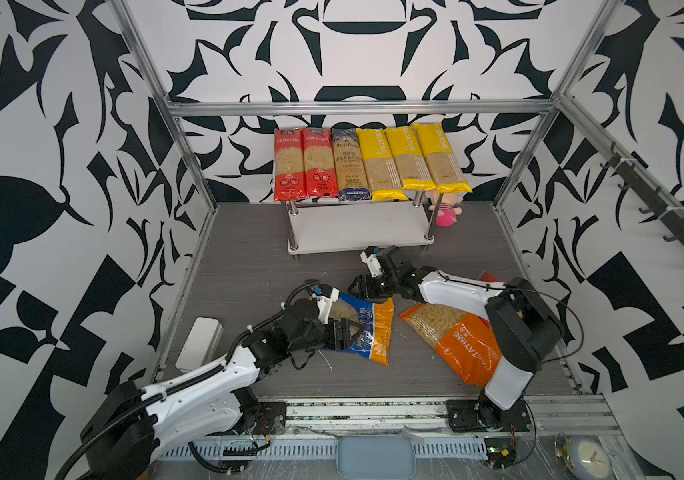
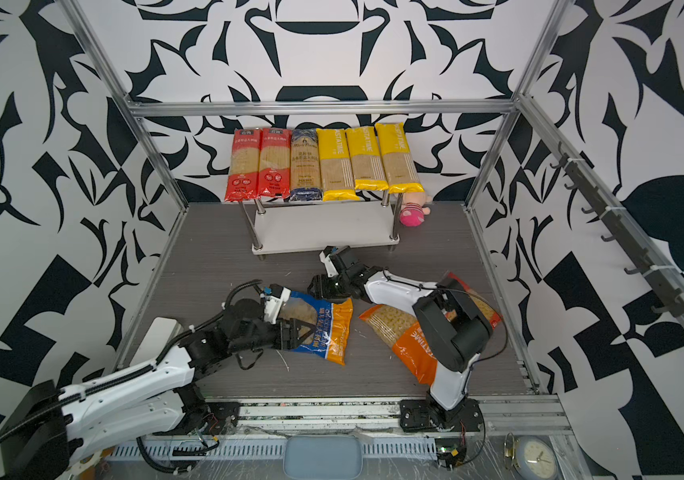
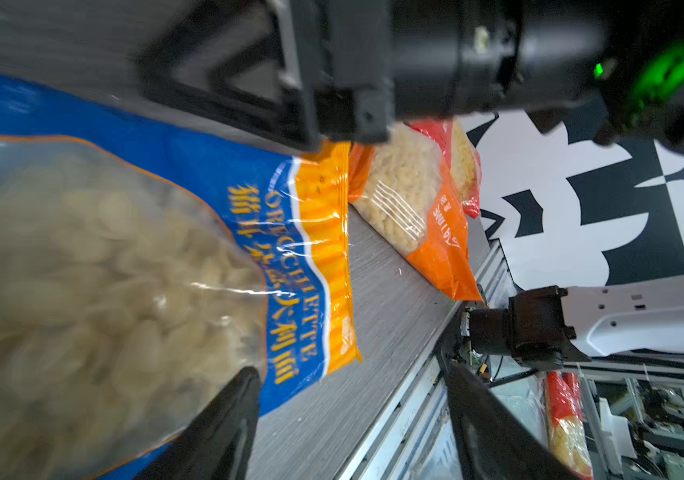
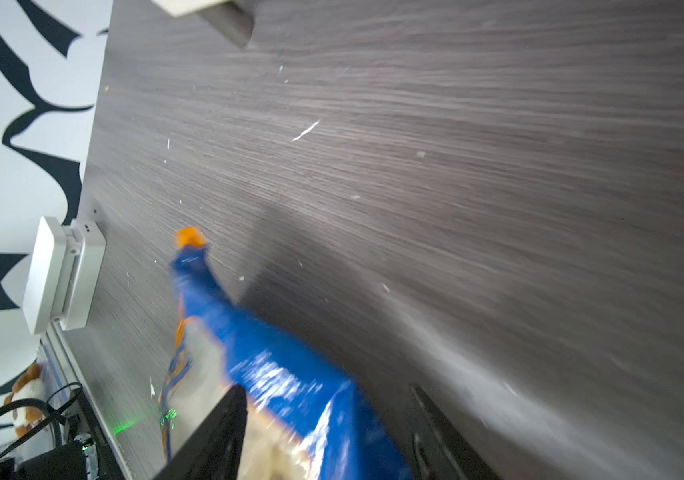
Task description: Place and organize the pasta boxes and bags onto the shelf
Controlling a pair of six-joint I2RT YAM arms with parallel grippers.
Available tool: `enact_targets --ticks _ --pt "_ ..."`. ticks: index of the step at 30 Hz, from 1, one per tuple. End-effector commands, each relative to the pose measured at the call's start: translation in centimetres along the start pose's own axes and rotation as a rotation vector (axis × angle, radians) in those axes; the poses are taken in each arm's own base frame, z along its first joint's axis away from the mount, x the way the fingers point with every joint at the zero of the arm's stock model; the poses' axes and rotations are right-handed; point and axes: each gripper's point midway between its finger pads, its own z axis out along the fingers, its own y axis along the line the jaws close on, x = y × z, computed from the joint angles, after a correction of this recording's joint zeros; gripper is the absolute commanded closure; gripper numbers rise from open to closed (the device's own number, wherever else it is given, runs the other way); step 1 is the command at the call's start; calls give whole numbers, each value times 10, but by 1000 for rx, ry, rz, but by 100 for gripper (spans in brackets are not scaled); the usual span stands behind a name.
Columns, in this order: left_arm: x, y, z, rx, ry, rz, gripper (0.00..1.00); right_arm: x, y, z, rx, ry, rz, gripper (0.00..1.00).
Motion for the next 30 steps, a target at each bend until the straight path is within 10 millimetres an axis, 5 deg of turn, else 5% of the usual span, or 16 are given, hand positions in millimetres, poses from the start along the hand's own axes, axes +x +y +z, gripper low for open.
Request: enact_targets --ticks 1,8,12,17,22,30 --pt "1 53 -19 -183 34 -52 22 19 -20 -31 107 -31 83 35" --pt "-36 97 -28 -312 -66 -106 18 78 -48 -73 198 -29 264 31" --pt "-43 113 -14 -372 -46 -81 17 109 -40 -72 143 5 332 30" --pt "-23 118 6 -316 27 -164 19 108 -32 -54 67 4 351 30" --pt "-6 113 -4 -276 24 -214 21 81 -16 -23 12 13 307 34" --pt "12 106 -11 -228 31 -285 21 -29 28 16 -7 -88 134 37"
